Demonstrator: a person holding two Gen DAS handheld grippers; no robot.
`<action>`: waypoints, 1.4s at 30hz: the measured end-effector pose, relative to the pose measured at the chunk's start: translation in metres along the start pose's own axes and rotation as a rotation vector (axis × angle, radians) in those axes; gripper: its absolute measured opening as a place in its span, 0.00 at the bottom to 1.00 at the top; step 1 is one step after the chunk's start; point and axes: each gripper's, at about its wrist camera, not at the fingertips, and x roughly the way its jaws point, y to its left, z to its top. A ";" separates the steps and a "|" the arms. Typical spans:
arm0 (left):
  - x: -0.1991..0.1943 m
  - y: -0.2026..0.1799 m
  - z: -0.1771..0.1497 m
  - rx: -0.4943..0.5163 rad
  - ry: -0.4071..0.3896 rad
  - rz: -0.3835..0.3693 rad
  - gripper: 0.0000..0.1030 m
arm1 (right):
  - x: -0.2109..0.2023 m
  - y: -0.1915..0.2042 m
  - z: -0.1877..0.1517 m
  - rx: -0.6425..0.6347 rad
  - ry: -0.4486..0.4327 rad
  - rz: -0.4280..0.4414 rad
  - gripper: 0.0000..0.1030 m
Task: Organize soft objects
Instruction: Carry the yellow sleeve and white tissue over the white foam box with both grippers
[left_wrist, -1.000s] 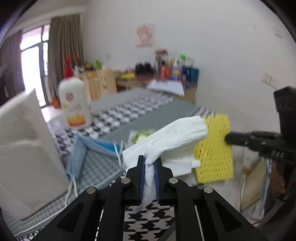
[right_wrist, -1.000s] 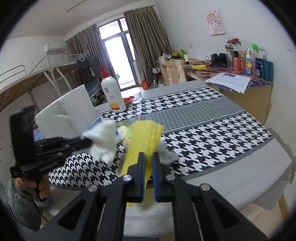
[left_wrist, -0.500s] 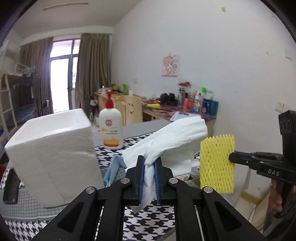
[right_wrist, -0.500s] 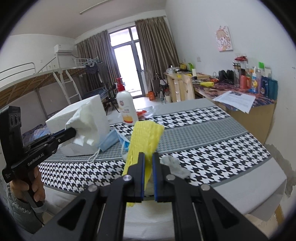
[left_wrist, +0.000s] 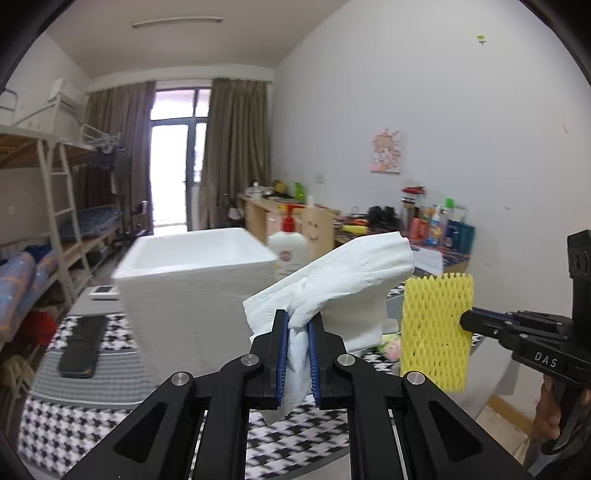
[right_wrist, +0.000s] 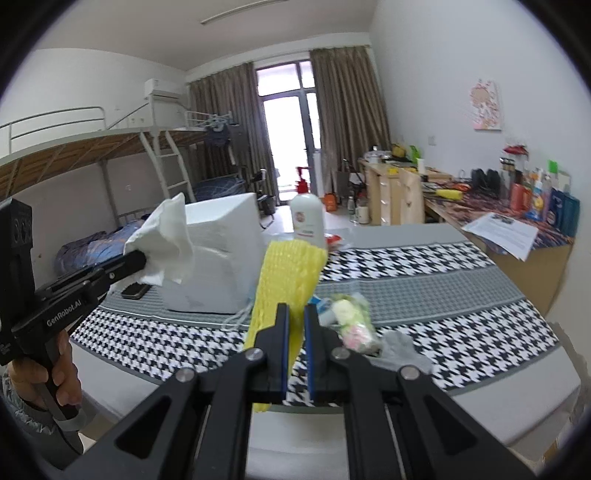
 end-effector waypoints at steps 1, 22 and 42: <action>-0.003 0.003 0.000 -0.003 0.003 0.028 0.10 | 0.002 0.005 0.001 -0.010 -0.002 0.009 0.10; -0.047 0.041 -0.029 -0.093 -0.011 0.243 0.11 | 0.019 0.070 -0.007 -0.123 -0.004 0.145 0.10; -0.046 0.055 0.000 -0.082 -0.034 0.244 0.11 | 0.019 0.077 0.032 -0.162 -0.059 0.131 0.10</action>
